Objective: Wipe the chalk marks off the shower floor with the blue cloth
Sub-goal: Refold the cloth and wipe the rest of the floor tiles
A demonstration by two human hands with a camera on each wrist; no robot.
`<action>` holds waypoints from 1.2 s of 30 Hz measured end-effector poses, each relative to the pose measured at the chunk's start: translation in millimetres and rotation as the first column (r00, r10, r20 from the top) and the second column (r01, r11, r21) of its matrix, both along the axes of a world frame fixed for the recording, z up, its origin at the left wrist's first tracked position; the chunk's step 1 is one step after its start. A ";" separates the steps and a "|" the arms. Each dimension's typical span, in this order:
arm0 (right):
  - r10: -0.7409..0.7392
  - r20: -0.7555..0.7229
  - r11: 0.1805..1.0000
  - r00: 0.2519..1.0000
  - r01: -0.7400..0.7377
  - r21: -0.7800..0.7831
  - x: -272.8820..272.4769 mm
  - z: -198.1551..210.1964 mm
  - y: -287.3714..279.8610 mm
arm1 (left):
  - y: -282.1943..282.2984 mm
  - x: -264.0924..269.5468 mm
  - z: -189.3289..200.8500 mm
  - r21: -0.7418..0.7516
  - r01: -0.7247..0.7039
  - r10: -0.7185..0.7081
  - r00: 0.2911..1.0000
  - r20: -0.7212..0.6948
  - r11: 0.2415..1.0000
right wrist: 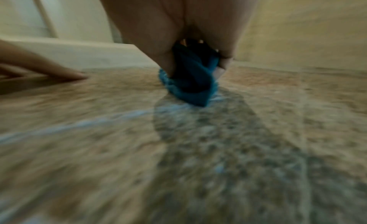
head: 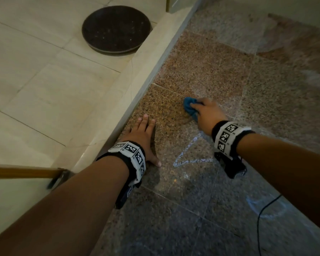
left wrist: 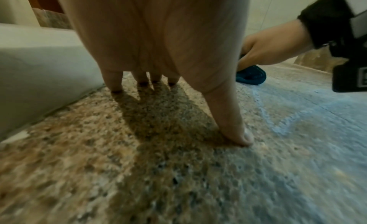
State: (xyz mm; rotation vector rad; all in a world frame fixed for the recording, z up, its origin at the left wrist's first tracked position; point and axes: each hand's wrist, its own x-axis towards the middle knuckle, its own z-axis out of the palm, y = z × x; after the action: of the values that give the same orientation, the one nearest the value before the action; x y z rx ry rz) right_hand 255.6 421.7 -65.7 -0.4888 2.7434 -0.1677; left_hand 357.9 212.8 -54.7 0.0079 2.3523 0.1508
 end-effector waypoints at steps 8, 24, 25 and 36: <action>0.418 0.035 0.908 0.908 -0.418 -0.022 78.1 6.6 -47.9 | 1.8 0.8 -0.3 0.008 -0.024 0.024 1.000 -0.016 1.000; 0.333 0.062 0.931 0.941 -0.317 -0.184 48.2 -1.7 -22.5 | -2.4 2.5 -5.5 0.032 -0.011 0.013 0.998 -0.056 0.999; 0.318 0.053 0.930 0.947 -0.300 -0.214 40.8 0.9 -21.1 | -2.8 2.2 -5.5 0.035 -0.009 0.011 0.999 -0.054 0.999; 0.254 -0.025 0.933 0.967 -0.252 -0.255 41.6 -14.0 -27.6 | -2.0 4.0 -2.8 0.038 -0.018 0.020 0.998 -0.059 0.999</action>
State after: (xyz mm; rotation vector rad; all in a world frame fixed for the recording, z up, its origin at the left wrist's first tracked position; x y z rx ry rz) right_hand 297.2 394.0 -79.6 -0.9036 2.6304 -0.4613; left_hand 361.9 210.8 -57.6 0.0089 2.4094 0.2067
